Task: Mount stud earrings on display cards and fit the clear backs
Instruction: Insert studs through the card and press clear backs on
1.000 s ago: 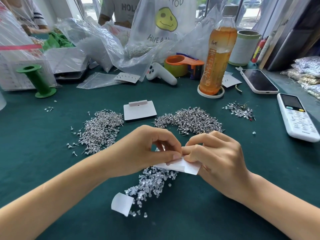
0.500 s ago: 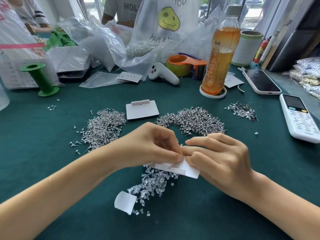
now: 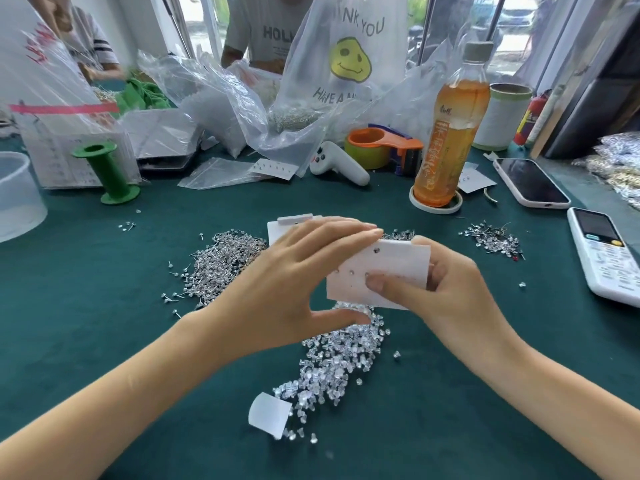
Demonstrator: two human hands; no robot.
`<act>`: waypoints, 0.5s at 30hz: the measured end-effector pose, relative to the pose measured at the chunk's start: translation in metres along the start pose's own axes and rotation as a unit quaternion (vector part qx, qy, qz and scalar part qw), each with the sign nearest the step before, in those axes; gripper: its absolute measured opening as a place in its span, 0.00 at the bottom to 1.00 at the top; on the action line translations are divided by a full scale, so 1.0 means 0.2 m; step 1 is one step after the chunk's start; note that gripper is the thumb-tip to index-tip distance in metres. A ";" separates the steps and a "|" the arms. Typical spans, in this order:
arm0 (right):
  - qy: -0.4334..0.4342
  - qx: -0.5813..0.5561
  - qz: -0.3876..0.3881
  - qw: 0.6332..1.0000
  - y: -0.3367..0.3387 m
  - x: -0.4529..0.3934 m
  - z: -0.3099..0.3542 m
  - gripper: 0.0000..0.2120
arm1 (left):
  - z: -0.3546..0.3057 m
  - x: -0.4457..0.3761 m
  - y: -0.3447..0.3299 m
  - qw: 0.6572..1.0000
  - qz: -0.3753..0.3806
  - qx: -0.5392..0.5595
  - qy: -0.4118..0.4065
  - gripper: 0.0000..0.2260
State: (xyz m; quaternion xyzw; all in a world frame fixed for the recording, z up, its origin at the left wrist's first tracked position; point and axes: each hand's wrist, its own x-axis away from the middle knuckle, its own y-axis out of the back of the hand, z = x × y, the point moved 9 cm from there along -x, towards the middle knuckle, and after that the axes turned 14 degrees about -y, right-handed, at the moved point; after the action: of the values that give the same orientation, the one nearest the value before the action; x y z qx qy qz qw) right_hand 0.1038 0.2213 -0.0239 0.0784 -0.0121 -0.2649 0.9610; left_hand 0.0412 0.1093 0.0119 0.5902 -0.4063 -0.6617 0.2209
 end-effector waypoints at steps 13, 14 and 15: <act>-0.104 0.113 0.124 0.980 -0.34 -0.29 -0.02 0.13 | 0.45 0.37 0.30 0.969 -0.038 -0.041 0.239 0.32; -0.081 0.153 0.135 0.976 -0.39 -0.30 -0.01 0.09 | 0.48 0.42 0.31 0.965 -0.037 -0.046 0.256 0.32; -0.058 0.196 0.142 0.968 -0.44 -0.31 -0.02 0.07 | 0.50 0.46 0.32 0.962 -0.035 -0.051 0.266 0.33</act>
State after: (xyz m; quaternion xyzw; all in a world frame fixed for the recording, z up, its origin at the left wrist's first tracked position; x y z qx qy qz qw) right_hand 0.0061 0.1784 -0.0399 0.2471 -0.1309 -0.1219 0.9524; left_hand -0.0852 0.0297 0.0059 0.7470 -0.2775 -0.5077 0.3274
